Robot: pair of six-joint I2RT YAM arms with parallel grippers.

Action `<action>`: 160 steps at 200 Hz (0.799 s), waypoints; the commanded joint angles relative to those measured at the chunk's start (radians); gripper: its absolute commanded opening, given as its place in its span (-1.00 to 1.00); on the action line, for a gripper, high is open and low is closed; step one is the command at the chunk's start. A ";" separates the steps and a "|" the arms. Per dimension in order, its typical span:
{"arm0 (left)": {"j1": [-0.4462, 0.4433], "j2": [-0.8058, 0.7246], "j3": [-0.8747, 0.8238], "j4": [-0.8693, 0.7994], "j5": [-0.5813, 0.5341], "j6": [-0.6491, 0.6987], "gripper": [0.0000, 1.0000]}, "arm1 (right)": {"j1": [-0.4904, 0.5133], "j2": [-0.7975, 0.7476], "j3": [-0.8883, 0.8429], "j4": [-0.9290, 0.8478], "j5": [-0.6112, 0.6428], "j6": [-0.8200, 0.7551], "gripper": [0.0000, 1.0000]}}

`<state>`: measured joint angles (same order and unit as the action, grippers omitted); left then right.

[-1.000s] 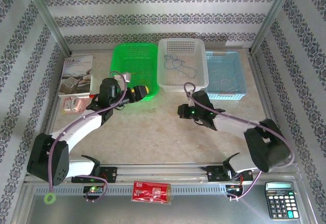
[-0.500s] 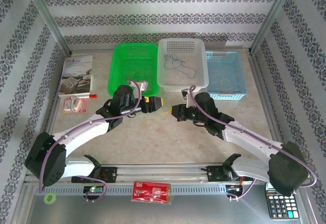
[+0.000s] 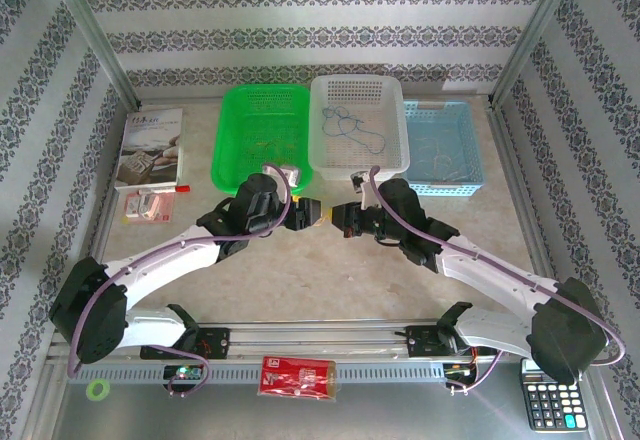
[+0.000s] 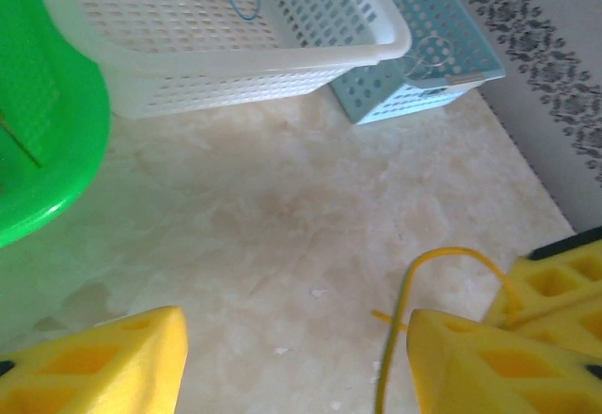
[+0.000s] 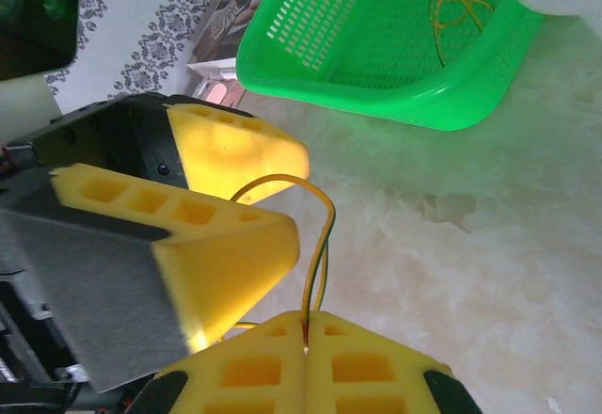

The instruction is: Untangle the cables

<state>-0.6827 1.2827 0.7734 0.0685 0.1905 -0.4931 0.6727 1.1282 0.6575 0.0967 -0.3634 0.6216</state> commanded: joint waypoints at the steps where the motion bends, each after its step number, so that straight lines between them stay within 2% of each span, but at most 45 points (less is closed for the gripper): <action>1: -0.021 0.012 0.007 -0.068 -0.118 0.053 0.21 | 0.023 -0.006 0.040 0.001 -0.005 -0.020 -1.00; 31: -0.023 0.019 0.003 -0.123 -0.254 0.060 0.09 | 0.038 -0.023 0.056 -0.004 -0.021 -0.025 -1.00; 69: -0.021 -0.009 -0.008 -0.147 -0.336 0.081 0.03 | 0.039 -0.037 0.060 -0.016 -0.015 -0.031 -1.00; 104: -0.021 -0.031 -0.014 -0.138 -0.350 0.099 -0.10 | 0.040 -0.031 0.059 -0.014 -0.018 -0.026 -1.00; 160: -0.021 -0.025 -0.034 -0.067 -0.338 0.111 -0.11 | 0.045 -0.036 0.056 0.009 -0.062 -0.008 -1.00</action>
<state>-0.6937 1.2709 0.7612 -0.0372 -0.1287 -0.4095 0.7044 1.1065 0.6895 0.0864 -0.3836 0.6147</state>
